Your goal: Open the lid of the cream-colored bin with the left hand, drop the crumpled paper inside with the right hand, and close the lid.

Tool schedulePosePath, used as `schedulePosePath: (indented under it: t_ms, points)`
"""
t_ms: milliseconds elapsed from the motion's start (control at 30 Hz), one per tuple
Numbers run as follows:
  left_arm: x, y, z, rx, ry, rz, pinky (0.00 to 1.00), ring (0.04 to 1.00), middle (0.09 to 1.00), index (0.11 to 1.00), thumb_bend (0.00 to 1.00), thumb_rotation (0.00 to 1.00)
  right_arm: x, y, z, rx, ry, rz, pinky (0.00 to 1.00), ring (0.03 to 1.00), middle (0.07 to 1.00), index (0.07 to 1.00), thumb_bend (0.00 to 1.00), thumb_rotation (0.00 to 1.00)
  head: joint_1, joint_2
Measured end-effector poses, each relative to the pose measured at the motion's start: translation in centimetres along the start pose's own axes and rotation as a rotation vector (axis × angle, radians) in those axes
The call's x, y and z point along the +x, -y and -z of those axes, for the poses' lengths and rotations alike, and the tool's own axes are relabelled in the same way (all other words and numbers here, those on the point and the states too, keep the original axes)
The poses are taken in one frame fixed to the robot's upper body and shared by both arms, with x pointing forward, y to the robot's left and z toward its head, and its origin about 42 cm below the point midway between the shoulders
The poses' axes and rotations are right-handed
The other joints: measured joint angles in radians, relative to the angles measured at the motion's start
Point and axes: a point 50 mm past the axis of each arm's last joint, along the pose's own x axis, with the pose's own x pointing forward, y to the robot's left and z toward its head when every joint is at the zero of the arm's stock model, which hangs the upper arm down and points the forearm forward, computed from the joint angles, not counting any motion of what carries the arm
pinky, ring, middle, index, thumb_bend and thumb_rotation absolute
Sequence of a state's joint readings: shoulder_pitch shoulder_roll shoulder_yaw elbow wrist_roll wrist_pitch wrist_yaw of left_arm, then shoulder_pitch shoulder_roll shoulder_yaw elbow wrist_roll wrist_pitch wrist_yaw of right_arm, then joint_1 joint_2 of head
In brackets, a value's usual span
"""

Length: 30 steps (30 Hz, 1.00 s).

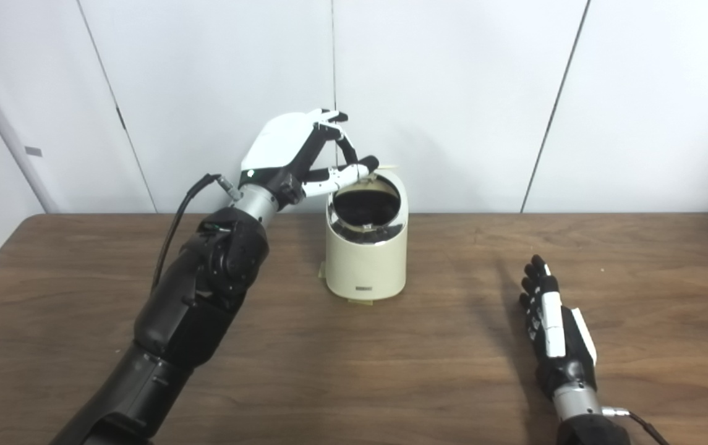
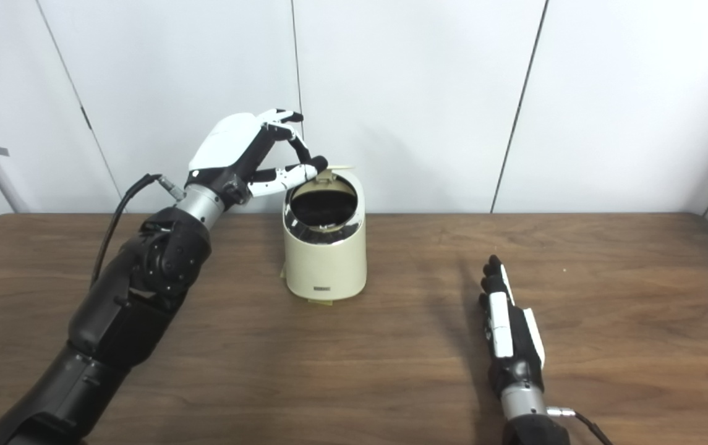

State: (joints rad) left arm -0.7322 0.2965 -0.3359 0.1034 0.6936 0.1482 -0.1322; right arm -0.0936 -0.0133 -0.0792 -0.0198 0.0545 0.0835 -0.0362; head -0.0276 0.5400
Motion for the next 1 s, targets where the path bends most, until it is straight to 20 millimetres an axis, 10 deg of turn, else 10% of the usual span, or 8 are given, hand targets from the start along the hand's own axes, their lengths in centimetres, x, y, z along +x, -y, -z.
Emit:
schedulePosePath:
  t_ms: [1000]
  points:
    - [-1.5, 2.5, 0.1, 0.053, 0.013, 0.237, 0.85, 0.994, 0.955, 0.707, 0.63, 0.88, 0.4, -1.1, -0.6, -0.149, -0.016, 0.022, 0.98, 0.998, 0.979, 1.000, 0.67, 1.00, -0.025, 0.025]
